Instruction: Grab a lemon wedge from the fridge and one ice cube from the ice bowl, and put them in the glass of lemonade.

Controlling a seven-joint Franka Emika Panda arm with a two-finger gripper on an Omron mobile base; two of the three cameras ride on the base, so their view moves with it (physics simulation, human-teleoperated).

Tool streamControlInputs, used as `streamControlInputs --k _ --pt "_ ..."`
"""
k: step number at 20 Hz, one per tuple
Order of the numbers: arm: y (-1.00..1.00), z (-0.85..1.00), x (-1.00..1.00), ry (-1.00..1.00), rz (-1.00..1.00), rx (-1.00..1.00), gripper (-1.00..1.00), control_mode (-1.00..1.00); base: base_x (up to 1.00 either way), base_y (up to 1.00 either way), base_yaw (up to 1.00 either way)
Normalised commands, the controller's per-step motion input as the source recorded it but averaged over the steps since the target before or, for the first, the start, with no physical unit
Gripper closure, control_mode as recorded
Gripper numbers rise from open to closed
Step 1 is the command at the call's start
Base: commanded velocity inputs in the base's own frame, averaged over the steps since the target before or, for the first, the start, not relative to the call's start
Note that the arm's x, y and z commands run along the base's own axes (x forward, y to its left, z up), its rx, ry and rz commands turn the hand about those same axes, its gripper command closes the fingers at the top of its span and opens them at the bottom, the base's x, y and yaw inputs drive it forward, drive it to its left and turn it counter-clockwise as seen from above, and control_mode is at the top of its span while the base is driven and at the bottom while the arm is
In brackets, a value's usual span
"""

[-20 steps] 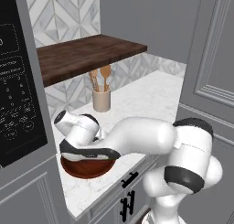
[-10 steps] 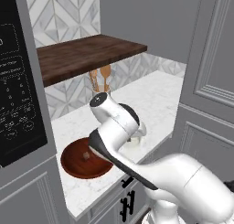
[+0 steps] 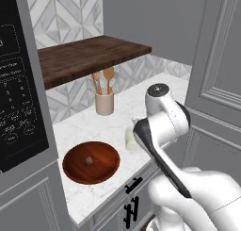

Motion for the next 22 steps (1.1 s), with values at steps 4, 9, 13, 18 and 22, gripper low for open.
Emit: streamControlInputs --k 4,9,13,18,22 --pt "-0.21 -0.04 1.00 0.18 0.00 0.02 1.00 -1.00 0.00 0.00 0.00" --pt "0.41 -0.43 0.88 0.13 -0.01 -0.09 1.00 -1.00 0.00 0.00 0.00" --pt "0.49 -0.52 0.73 0.12 0.00 -0.13 1.00 -1.00 0.00 0.00 0.00" --pt "0.05 -0.33 0.61 0.16 -0.03 -0.05 1.00 -1.00 0.00 0.00 0.00" --pt "0.02 -0.46 0.36 0.15 0.00 -0.06 1.00 -1.00 0.00 0.00 0.00"
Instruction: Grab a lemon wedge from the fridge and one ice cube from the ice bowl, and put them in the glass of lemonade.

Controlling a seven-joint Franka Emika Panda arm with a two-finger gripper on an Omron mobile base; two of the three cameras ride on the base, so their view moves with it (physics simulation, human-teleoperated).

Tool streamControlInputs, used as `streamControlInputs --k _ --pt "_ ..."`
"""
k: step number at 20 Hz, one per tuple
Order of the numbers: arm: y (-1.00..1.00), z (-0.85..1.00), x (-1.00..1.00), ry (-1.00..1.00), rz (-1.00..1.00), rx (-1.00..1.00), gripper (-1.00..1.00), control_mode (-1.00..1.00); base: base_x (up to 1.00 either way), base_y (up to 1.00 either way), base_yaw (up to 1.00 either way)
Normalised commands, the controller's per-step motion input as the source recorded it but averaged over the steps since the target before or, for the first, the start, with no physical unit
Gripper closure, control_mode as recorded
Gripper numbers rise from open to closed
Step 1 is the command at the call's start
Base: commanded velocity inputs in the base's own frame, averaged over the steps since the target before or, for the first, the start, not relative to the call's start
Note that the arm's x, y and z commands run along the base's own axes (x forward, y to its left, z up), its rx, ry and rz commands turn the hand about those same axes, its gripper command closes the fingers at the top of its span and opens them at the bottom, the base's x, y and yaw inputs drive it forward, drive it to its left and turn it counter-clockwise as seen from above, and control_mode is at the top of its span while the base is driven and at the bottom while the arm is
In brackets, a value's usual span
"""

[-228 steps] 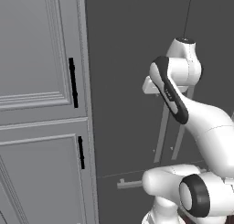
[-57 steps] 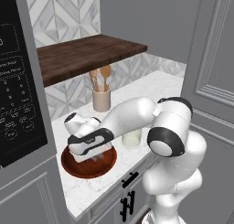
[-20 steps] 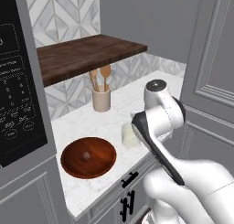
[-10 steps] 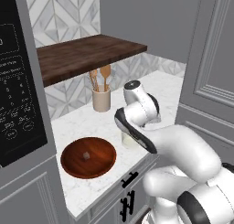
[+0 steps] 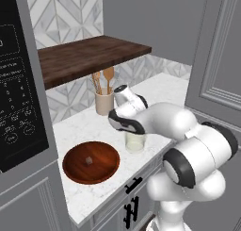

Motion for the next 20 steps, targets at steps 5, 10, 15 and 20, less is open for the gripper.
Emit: streamControlInputs --k 5,10,15,20 --pt "0.04 -0.44 0.28 0.08 0.00 -0.08 1.00 -1.00 0.00 0.00 0.00" --pt "0.02 -0.05 0.11 0.00 -0.01 -0.05 -1.00 -1.00 0.00 0.00 0.00" --pt "0.00 0.15 -0.59 -0.04 -0.03 -0.01 -1.00 -1.00 0.00 0.00 0.00" --pt "-0.17 0.52 -0.71 -0.13 -0.04 0.00 -1.00 -1.00 0.00 0.00 0.00"
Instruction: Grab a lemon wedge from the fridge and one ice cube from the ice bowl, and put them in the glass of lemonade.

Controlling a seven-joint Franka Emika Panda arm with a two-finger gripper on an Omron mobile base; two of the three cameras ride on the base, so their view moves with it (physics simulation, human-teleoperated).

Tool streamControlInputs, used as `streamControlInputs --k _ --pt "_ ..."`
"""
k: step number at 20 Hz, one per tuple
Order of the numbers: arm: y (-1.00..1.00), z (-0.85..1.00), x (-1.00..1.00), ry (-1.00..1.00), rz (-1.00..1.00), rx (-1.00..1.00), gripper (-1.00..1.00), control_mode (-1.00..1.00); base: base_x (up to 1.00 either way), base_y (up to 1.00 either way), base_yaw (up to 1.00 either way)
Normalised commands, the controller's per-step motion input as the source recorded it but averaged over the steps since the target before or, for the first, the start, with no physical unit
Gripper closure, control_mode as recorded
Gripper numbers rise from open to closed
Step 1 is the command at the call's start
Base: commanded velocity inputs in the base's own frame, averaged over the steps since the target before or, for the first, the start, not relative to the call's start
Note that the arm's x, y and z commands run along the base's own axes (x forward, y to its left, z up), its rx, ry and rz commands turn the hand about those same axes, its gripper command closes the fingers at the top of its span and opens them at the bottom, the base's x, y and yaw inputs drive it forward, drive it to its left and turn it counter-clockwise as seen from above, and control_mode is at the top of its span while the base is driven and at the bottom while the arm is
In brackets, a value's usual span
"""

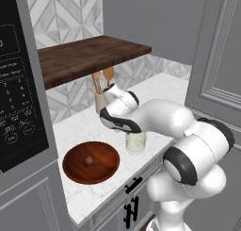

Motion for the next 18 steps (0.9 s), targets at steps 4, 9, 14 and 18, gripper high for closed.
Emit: streamControlInputs --k 4,9,14,18 --pt "-0.32 0.71 -0.84 -0.20 -0.02 0.01 -1.00 -1.00 0.00 0.00 0.00" --pt "-0.64 0.37 -1.00 -0.55 0.01 0.48 -1.00 -1.00 0.00 0.00 0.00" --pt "-0.42 0.40 -1.00 -0.30 0.20 0.43 -1.00 -1.00 0.00 0.00 0.00" --pt "-0.02 0.62 -0.95 0.01 0.16 0.06 -1.00 -1.00 0.00 0.00 0.00"
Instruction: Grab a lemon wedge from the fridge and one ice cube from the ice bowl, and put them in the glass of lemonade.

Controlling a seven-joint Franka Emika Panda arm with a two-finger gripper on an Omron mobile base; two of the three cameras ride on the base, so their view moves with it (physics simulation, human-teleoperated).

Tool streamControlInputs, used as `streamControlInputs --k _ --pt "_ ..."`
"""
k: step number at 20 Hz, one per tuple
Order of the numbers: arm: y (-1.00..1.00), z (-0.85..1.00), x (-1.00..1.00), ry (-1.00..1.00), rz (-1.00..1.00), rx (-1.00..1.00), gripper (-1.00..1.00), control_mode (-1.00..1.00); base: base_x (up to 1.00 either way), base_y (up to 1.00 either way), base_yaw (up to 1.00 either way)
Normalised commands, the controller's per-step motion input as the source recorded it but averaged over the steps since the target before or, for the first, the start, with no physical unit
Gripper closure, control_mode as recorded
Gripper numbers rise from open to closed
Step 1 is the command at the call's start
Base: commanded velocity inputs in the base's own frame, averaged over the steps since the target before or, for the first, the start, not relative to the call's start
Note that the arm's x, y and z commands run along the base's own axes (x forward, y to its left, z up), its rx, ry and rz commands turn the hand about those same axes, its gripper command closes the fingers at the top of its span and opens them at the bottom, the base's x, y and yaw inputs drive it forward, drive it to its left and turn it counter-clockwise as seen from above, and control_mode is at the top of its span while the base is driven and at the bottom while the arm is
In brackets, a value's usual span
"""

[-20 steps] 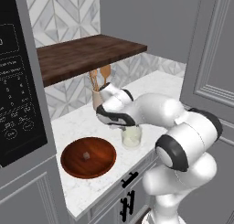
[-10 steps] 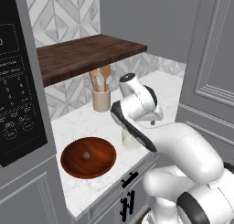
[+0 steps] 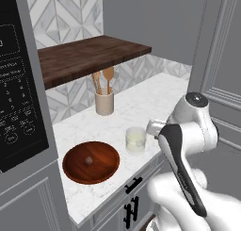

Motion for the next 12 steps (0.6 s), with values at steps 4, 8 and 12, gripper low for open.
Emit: streamControlInputs --k 4,8,12 --pt "0.00 0.73 -0.79 0.02 0.12 0.00 -1.00 -1.00 0.00 0.00 0.00" --pt "-0.03 0.61 -0.85 0.00 0.11 0.00 -1.00 -1.00 0.00 0.00 0.00" --pt "-0.10 0.08 -0.97 0.00 0.07 0.00 -1.00 -1.00 0.00 0.00 0.00"
